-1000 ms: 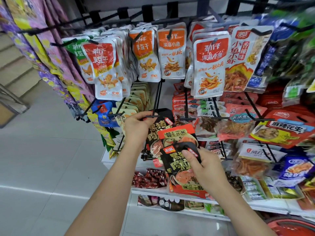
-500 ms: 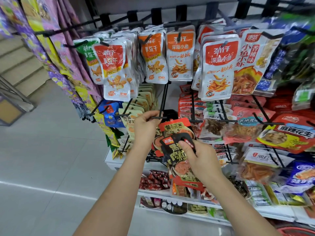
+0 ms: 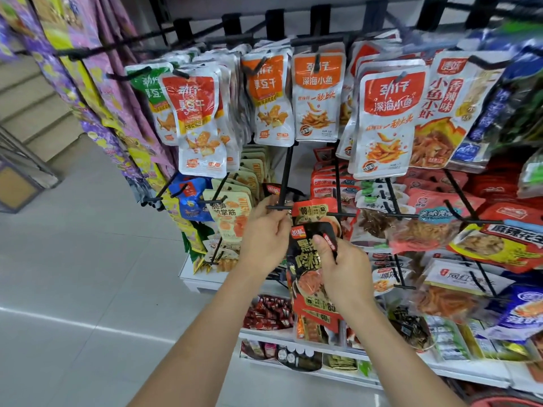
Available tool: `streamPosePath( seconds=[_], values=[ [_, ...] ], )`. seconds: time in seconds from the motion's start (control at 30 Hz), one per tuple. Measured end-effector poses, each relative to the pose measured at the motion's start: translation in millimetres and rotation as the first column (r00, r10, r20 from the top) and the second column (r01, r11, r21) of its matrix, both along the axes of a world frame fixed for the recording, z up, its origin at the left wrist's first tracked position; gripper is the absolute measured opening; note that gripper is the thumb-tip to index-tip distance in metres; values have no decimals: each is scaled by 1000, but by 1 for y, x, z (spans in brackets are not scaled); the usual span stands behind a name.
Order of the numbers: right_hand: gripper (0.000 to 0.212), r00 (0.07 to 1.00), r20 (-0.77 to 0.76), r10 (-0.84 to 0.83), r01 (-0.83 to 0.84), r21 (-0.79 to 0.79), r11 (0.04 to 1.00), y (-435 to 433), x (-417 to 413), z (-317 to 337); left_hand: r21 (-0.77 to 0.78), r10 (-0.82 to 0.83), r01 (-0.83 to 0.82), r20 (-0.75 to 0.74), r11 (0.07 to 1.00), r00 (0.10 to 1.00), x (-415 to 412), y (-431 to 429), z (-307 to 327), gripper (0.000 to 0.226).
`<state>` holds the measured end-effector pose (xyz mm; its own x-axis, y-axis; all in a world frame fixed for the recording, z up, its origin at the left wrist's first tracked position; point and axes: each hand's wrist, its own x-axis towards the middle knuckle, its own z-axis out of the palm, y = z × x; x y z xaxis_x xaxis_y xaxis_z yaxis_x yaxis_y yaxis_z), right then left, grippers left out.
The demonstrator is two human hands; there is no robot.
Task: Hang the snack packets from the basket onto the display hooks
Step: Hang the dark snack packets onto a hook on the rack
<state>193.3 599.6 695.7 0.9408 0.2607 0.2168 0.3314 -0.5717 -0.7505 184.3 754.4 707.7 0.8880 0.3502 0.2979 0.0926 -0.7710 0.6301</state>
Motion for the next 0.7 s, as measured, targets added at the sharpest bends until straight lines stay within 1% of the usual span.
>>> streamPosePath(
  seconds=[0.07, 0.13, 0.17, 0.2, 0.23, 0.27, 0.3, 0.33, 0.37, 0.4, 0.43, 0.47, 0.57, 0.63, 0.7],
  values=[
    [43, 1000, -14, -6, 6, -3, 1000, -3, 1, 0, 147, -12, 24, -79, 989, 997, 6, 5, -3, 39],
    [43, 1000, -16, -12, 12, 6, 1000, -7, -1, 0, 323, 16, 34, -152, 946, 988, 13, 7, -3, 45],
    [42, 1000, -14, -10, 10, 12, 1000, -10, -2, 0, 367, 36, 36, -185, 929, 982, 17, 7, -2, 47],
    [41, 1000, -14, -7, 7, 16, 1000, -13, -3, 0, 364, 41, 46, -226, 930, 973, 19, 6, -1, 49],
    [42, 1000, -22, -4, 4, 24, 1000, -16, -4, 0, 311, 22, 64, -266, 948, 964, 21, 4, -1, 49],
    [42, 999, -40, -1, 3, 46, 999, -18, -5, 0, 213, -13, 76, -285, 974, 958, 20, 3, 1, 48],
    [44, 998, -62, 0, 5, 76, 997, -20, -7, 1, 68, -55, 77, -282, 995, 958, 16, 2, 2, 45],
    [44, 996, -89, 7, 4, 116, 993, -22, -8, 2, -99, -80, 55, -262, 994, 962, 9, -1, 7, 40],
    [44, 993, -118, 15, 5, 163, 987, -24, -10, 4, -273, -81, 16, -228, 962, 970, -2, -5, 11, 35],
    [44, 989, -149, 21, 11, 214, 977, -25, -12, 6, -431, -69, -17, -184, 902, 980, -16, -11, 16, 30],
    [44, 983, -180, 27, 22, 264, 964, -26, -14, 8, -548, -46, -41, -144, 836, 988, -30, -19, 19, 22],
    [46, 977, -210, 32, 36, 313, 949, -27, -16, 9, -609, -21, -62, -128, 790, 992, -44, -27, 22, 16],
    [45, 964, -262, 48, 72, 430, 900, -25, -23, 17, -709, 13, -91, -114, 699, 993, -73, -47, 16, 15],
    [46, 956, -287, 56, 85, 457, 885, -23, -29, 22, -746, 68, -113, -91, 657, 994, -79, -53, 13, 10],
    [40, 943, -322, 88, 76, 463, 883, -22, -36, 30, -759, 136, -152, -84, 633, 987, -80, -54, 14, 8]
  ],
)
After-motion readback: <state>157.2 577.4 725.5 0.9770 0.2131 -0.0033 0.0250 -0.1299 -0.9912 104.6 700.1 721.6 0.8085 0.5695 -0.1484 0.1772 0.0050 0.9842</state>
